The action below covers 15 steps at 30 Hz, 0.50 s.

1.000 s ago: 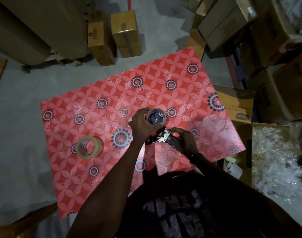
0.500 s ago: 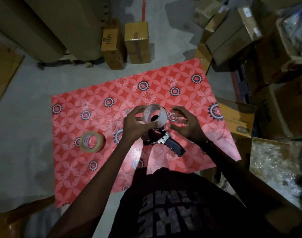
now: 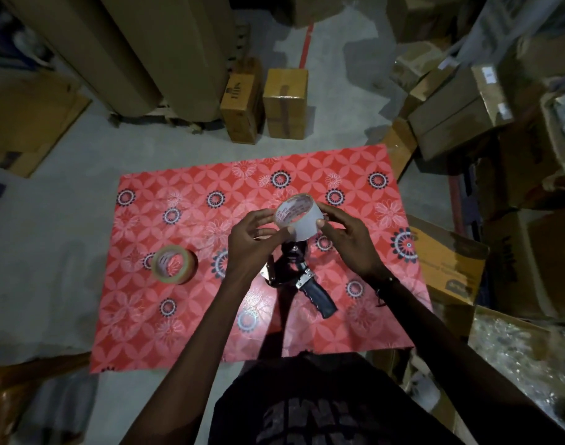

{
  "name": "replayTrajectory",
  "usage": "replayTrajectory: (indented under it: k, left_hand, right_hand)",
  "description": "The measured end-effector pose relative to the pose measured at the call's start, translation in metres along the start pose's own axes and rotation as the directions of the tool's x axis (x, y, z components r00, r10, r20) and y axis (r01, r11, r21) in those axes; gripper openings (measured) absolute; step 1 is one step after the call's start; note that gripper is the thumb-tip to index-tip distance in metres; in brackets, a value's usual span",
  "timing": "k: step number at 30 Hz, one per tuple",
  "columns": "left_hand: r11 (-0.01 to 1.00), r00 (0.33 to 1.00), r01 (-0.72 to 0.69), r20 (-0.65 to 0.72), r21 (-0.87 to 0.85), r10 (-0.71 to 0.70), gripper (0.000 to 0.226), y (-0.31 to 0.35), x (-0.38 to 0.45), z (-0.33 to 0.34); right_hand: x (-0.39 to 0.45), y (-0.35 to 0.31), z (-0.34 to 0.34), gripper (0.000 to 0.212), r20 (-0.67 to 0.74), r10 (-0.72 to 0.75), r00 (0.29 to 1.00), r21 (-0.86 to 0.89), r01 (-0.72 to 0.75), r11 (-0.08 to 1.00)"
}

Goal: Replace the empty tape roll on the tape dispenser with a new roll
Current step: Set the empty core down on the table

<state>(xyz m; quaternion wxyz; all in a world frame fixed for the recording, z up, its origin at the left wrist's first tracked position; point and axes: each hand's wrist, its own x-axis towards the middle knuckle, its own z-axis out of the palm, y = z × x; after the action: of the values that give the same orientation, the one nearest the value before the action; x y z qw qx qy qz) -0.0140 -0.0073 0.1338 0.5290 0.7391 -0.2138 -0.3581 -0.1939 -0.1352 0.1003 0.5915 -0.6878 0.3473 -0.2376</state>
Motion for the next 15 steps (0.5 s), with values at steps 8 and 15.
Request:
replayTrajectory:
  k: [8, 15]
  left_hand:
    - [0.992, 0.983, -0.129, -0.133, -0.009, 0.127, 0.031, 0.015, -0.017, 0.009]
    - [0.966, 0.962, -0.255, -0.091, 0.039, 0.258, 0.023, 0.027, -0.020, -0.002]
  right_hand:
    - [0.013, -0.022, 0.004, 0.054, 0.075, 0.051, 0.996, 0.081, -0.058, 0.995]
    - [0.011, -0.032, 0.018, 0.044, 0.090, 0.255, 0.963, 0.170, -0.267, 0.949]
